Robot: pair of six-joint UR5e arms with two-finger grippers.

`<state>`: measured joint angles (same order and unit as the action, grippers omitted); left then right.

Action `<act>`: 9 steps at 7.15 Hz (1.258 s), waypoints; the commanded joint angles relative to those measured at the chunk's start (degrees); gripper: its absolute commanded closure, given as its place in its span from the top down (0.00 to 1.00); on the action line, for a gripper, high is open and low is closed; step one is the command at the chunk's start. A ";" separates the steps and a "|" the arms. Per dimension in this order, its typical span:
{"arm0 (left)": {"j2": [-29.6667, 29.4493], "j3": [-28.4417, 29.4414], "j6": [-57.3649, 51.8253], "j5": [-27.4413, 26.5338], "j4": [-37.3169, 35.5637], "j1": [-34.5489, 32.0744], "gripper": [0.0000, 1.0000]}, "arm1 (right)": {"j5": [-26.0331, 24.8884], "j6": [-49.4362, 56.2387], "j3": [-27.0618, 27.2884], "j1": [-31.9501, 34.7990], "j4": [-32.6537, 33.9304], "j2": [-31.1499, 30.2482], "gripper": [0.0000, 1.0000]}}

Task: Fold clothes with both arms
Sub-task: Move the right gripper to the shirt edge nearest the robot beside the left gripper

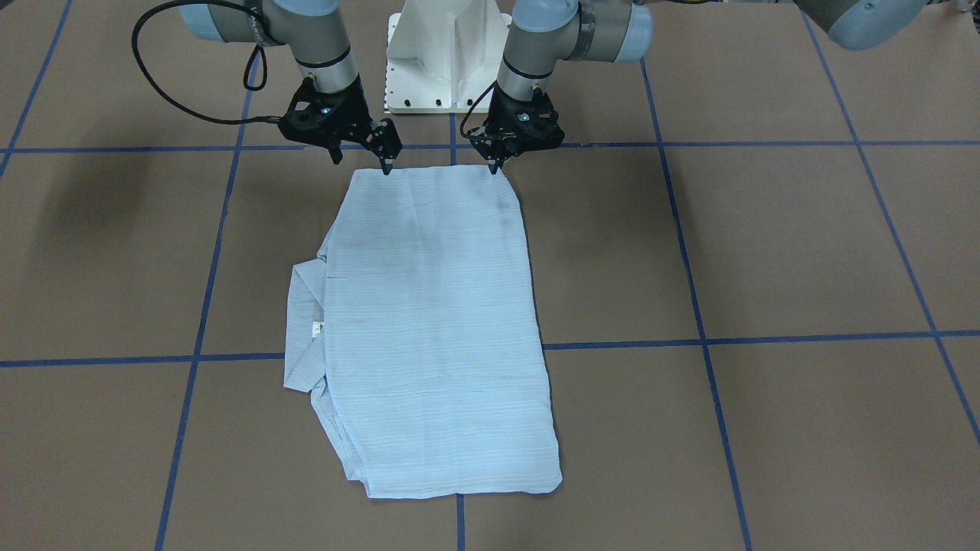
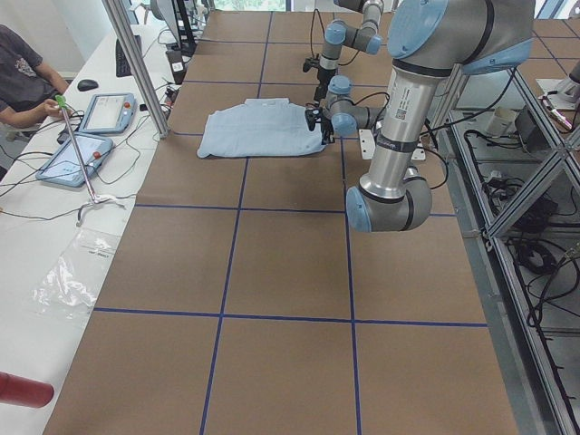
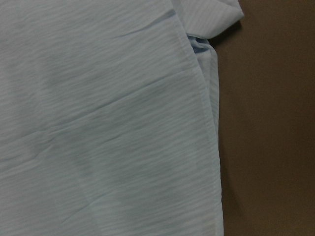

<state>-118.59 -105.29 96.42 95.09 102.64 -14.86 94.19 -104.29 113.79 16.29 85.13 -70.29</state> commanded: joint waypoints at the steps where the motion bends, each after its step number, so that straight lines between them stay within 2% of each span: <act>1: -0.07 0.00 0.00 0.00 0.10 -0.08 0.00 | -0.15 -10.29 -3.05 -0.90 0.56 1.47 1.00; 3: -0.41 0.00 -0.09 -0.08 0.10 -0.17 0.00 | -0.15 -10.32 -3.75 -1.61 8.00 4.96 1.00; 9: -0.59 0.00 0.00 -0.08 0.01 -0.08 0.00 | -0.15 -9.97 -6.48 -2.22 7.77 4.90 1.00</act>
<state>-119.18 -105.29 96.41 95.01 102.69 -14.95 93.98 -114.33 107.59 14.08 92.90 -65.41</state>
